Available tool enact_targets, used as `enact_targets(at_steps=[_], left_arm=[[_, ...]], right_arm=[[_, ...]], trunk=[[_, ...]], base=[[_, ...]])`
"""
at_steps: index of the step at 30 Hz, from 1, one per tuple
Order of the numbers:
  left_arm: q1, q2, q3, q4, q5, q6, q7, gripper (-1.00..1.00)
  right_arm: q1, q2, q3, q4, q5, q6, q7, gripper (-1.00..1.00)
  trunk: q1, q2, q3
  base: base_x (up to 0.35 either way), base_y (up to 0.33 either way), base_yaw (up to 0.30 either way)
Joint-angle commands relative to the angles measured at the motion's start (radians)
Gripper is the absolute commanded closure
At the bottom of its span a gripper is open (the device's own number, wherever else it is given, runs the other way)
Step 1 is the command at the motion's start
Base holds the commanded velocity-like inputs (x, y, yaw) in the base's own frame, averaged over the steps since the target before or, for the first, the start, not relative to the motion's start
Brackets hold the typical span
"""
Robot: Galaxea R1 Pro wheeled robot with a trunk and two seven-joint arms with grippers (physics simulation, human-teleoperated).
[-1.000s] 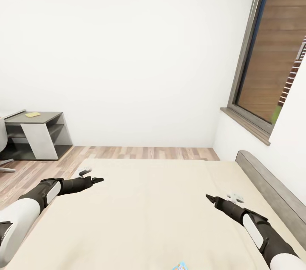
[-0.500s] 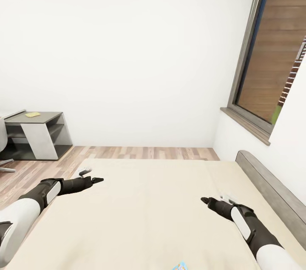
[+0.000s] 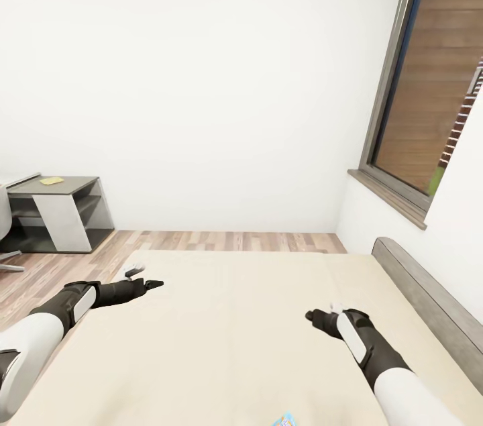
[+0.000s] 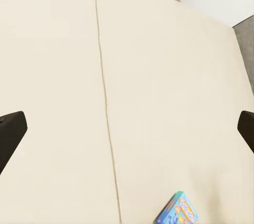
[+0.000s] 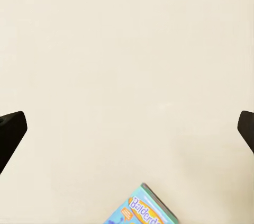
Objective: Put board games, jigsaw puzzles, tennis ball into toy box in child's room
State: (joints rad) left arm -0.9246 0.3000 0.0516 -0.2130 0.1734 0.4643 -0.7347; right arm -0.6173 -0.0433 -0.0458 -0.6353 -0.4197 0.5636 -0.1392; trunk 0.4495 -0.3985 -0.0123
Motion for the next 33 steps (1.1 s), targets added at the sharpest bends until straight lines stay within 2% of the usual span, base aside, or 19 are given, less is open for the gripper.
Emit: enact_targets(at_steps=[1, 14, 33], left_arm=[[0.0, 0.0, 0.005, 0.0, 0.003, 0.01, -0.002, -1.0], [0.0, 0.004, 0.005, 0.0, 0.002, 0.01, -0.003, -1.0], [0.0, 0.004, 0.005, 0.0, 0.002, 0.011, -0.003, -1.0]], right_arm=[[0.0, 0.0, 0.002, -0.002, -0.011, 0.003, -0.008, -1.0], [-0.001, 0.003, 0.009, -0.009, -0.014, 0.006, 0.001, -1.0], [-0.001, 0.003, 0.009, -0.009, -0.013, 0.01, 0.001, -1.0]], trunk=[[0.001, -0.001, -0.001], [0.001, -0.001, -0.003], [0.001, -0.001, -0.032]], base=[[0.0, 0.0, 0.0], [0.0, 0.0, 0.0], [0.0, 0.0, 0.0]])
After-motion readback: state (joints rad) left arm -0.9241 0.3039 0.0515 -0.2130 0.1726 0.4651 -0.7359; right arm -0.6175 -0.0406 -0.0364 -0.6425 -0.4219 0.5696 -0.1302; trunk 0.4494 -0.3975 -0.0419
